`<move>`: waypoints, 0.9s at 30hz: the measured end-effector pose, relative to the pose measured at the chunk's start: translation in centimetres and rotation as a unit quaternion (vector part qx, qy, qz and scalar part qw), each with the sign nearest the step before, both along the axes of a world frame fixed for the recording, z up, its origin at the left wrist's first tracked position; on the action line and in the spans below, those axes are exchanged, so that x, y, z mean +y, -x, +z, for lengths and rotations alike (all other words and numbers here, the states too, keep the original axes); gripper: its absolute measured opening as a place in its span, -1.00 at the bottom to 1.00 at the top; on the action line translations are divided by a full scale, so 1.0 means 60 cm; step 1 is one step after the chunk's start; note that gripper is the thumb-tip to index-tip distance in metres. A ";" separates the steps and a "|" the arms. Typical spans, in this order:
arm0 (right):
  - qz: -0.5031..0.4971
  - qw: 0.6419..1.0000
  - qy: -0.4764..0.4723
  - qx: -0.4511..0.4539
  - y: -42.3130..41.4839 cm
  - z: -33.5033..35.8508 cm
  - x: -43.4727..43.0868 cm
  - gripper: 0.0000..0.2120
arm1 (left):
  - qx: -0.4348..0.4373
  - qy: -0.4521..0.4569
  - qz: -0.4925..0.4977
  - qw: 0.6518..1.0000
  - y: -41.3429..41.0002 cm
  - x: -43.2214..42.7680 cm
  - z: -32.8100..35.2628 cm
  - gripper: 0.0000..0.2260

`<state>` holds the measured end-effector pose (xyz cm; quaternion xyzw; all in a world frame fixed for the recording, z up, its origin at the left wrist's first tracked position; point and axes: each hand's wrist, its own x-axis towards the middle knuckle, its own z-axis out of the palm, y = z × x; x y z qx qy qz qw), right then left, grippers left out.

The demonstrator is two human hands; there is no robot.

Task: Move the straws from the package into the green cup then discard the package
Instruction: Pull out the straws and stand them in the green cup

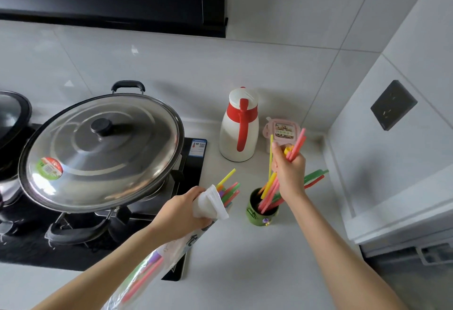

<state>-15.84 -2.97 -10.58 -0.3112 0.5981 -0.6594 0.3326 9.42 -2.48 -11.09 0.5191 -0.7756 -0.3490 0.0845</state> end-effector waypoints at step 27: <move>-0.006 0.990 -0.029 0.137 0.024 0.072 0.112 -0.81 | -0.031 -0.030 -0.104 0.994 0.067 -0.015 0.048 -0.41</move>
